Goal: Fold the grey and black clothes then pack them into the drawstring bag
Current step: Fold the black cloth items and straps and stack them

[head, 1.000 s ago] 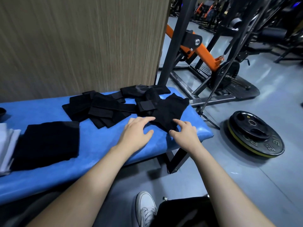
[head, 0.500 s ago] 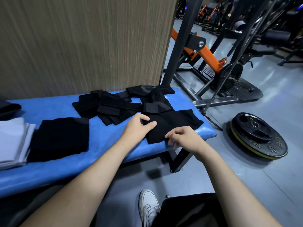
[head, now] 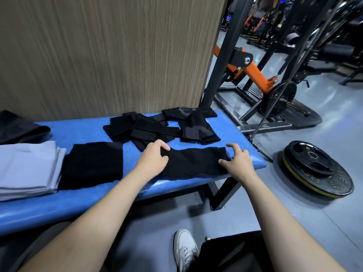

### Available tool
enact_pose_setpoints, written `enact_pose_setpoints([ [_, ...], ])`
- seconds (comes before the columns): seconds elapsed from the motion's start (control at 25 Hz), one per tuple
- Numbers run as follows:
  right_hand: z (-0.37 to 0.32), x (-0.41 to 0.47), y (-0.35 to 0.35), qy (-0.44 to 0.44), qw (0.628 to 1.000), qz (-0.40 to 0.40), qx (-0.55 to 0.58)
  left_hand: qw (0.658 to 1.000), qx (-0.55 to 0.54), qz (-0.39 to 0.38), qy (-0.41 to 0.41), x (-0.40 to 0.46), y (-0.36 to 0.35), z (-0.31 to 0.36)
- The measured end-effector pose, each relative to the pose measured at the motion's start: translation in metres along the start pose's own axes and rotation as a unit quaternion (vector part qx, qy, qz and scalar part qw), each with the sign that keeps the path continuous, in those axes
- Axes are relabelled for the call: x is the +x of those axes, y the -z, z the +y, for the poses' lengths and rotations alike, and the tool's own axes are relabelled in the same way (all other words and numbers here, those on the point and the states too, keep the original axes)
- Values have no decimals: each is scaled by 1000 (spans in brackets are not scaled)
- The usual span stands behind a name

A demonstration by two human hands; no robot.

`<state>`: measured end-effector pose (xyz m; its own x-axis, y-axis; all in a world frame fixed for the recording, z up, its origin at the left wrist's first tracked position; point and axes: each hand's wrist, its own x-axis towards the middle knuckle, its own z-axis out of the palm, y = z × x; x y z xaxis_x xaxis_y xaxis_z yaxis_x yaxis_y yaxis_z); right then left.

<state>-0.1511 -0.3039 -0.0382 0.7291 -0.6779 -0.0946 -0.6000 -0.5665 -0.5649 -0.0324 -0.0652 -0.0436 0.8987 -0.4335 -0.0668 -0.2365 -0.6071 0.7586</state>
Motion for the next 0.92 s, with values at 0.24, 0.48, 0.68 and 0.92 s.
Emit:
enact_pose_setpoints([
  [0.24, -11, -6, -1, 33, 998, -58, 11, 1000, 4, -2, 15, -2, 10, -9],
  [0.48, -12, -11, 3, 5, 986, -70, 152, 999, -41, -6, 20, -5, 16, -13],
  [0.68, -9, -14, 4, -19, 984, -74, 158, 998, -45, -51, 16, -14, 21, -11],
  [0.92, -9, -11, 3, -10, 987, -33, 156, 996, -58, -58, 20, -15, 22, -14],
])
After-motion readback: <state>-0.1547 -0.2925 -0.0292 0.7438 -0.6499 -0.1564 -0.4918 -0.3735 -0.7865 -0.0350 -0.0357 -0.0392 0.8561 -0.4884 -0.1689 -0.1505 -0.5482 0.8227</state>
